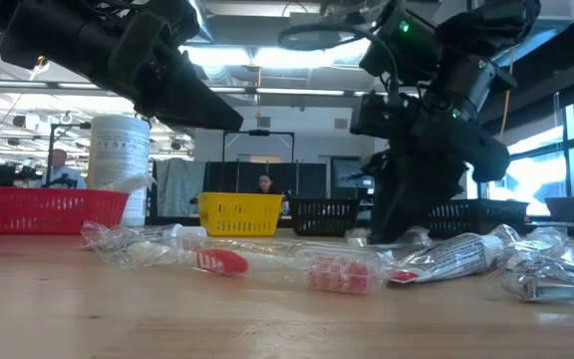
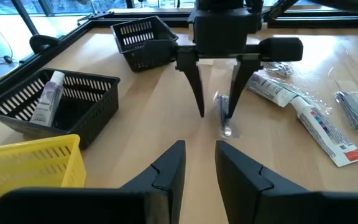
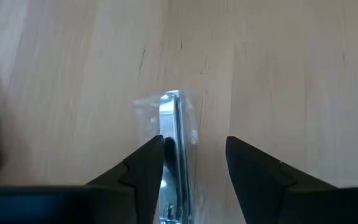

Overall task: Pick & Place Travel size toiletries
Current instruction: Put the nail cutter into the yellow bin

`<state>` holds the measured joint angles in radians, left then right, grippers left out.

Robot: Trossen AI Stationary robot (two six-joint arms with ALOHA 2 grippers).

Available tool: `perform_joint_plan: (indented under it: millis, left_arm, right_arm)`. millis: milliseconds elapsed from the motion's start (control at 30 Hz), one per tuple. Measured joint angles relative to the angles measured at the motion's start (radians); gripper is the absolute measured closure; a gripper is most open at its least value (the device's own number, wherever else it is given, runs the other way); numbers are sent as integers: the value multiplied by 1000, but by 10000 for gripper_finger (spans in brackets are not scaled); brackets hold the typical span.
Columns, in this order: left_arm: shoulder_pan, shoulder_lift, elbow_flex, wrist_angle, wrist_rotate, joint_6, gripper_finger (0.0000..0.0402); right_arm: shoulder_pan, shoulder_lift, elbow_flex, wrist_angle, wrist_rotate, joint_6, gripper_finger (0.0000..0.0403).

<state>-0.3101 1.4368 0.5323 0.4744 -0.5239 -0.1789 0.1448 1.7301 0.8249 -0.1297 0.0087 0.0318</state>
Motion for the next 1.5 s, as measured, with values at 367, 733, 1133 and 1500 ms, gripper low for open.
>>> perform_joint_plan:
  millis: [367,733,1133,1500]
  left_arm:
    - [0,0,0,0,2,0,318]
    - [17,0,0,25,-13,1,318]
    - [137,0,1,31,180,19,318]
    - [224,119,8,108,259,44,318]
  right_arm:
    - [1,31,-1,26,2,-36,265]
    - [-3,31,-2,36,-2,-38,345]
    - [-25,29,-5,155,-50,-42,323]
    - [-109,26,-4,285,-51,-53,348]
